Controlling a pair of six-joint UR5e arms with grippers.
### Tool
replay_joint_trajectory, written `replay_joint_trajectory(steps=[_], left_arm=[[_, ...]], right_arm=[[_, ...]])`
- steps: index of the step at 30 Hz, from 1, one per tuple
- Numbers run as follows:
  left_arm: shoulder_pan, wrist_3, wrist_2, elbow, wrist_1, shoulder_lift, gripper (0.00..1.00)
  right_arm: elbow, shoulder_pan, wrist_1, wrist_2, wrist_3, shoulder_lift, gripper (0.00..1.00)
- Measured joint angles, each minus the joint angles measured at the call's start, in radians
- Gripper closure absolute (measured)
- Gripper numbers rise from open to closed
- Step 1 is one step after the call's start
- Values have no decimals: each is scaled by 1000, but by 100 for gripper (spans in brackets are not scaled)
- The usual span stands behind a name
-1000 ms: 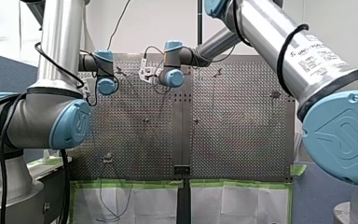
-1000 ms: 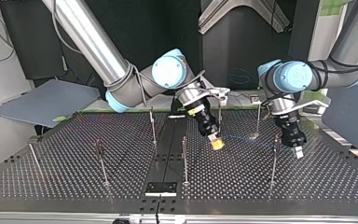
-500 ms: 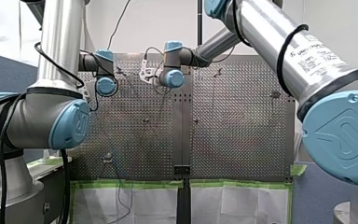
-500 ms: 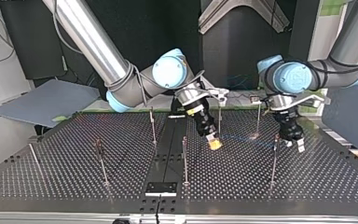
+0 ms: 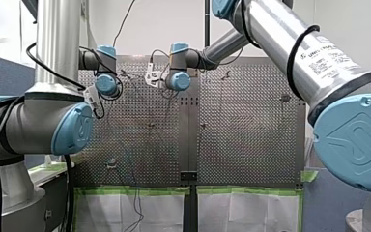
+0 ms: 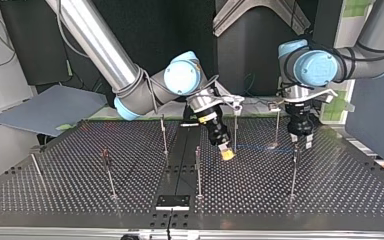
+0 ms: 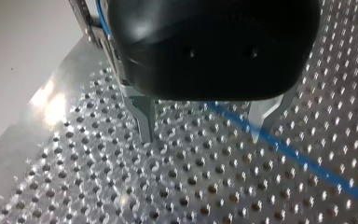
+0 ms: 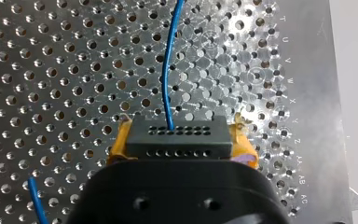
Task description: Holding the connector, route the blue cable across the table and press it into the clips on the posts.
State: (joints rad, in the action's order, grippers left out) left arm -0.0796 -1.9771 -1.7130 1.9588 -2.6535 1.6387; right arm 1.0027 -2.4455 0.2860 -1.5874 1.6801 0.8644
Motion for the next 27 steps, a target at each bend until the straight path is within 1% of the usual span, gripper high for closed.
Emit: replay_joint_trajectory(steps=[4, 8, 15, 18, 27], left_arm=[[3, -10, 10, 24, -28, -39, 1], [7, -10, 12, 44, -37, -73, 1], [17, -3, 13, 61, -62, -130, 1], [24, 10, 13, 70, -76, -156, 1], [59, 86, 18, 85, -130, -239, 1]], right_arm=[[0, 0, -9, -1, -1, 0, 100], [0, 0, -15, -6, -1, 0, 100], [0, 2, -20, -10, 1, 0, 100], [0, 2, -22, -13, 2, 0, 100], [0, 3, -23, -16, 6, 0, 100]])
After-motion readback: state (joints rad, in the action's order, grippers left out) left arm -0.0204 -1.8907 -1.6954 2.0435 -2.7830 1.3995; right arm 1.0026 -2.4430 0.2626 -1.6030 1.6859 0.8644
